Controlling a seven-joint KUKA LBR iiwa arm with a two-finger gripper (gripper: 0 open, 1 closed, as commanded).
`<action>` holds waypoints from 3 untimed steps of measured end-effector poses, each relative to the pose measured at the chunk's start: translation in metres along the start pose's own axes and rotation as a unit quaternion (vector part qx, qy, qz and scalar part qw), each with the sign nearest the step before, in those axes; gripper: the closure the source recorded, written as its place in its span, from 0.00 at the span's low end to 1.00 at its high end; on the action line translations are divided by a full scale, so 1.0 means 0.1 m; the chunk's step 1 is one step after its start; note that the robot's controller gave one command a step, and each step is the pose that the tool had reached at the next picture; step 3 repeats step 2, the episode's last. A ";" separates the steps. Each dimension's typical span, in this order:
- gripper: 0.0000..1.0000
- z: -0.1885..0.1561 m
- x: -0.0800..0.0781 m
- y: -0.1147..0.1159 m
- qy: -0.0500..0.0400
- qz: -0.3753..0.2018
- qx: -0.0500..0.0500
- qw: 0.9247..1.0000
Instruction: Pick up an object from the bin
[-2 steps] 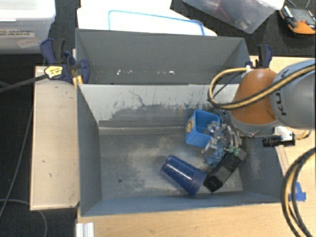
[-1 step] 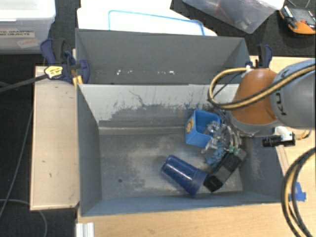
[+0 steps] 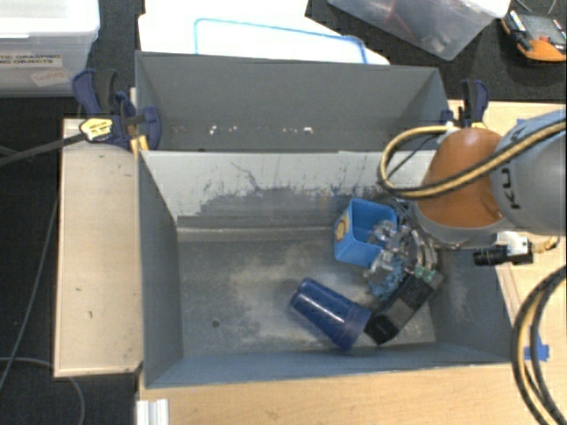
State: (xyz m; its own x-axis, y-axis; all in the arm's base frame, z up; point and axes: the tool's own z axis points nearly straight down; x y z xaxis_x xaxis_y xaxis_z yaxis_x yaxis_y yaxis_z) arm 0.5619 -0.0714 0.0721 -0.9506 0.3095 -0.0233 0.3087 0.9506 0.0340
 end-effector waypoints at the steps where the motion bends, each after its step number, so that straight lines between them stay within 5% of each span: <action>1: 1.00 0.03 -0.36 -0.24 0.008 -0.134 -0.005 0.991; 3: 1.00 0.03 -0.36 -0.24 0.008 -0.132 -0.005 0.991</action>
Offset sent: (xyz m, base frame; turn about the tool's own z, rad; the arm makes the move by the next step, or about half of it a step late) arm 0.0000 0.0000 0.0000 0.0000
